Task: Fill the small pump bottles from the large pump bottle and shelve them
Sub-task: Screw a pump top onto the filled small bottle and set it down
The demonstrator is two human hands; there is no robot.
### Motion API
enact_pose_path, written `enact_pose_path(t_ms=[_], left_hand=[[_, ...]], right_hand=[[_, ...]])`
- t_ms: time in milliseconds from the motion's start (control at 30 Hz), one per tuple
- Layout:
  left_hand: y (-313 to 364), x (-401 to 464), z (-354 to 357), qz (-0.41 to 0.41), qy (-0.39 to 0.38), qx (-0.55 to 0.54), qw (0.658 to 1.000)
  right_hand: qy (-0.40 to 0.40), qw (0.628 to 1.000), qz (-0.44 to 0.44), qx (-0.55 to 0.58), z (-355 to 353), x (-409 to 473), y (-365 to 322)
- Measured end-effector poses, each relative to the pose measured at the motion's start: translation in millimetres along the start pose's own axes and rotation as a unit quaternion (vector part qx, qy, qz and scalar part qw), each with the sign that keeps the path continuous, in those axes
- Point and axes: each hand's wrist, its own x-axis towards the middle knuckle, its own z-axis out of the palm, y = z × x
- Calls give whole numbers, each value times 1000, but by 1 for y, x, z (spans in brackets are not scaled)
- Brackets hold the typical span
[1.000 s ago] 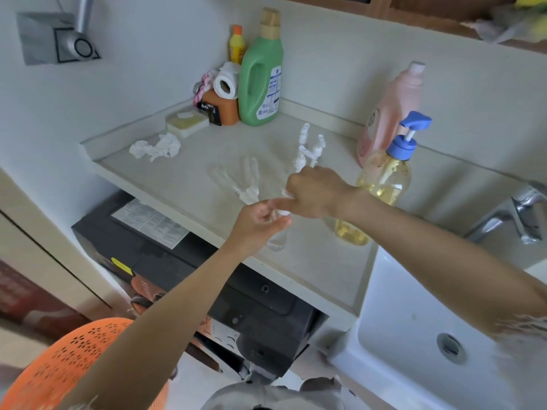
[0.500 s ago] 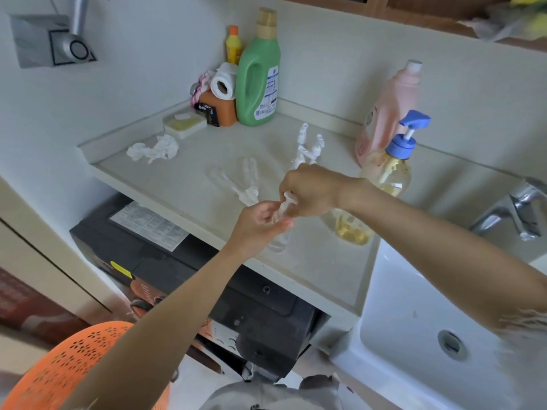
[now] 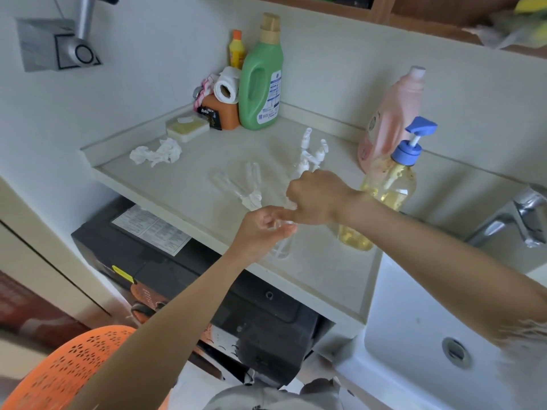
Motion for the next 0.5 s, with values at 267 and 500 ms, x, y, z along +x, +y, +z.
enact_pose_path(t_ms=[267, 500], left_hand=[[-1, 1, 1, 9, -15, 19, 1000], [-2, 1, -2, 9, -4, 65, 998]], right_hand=[[-11, 1000, -19, 16, 5, 8, 1], [-42, 991, -73, 100, 0, 3, 12]])
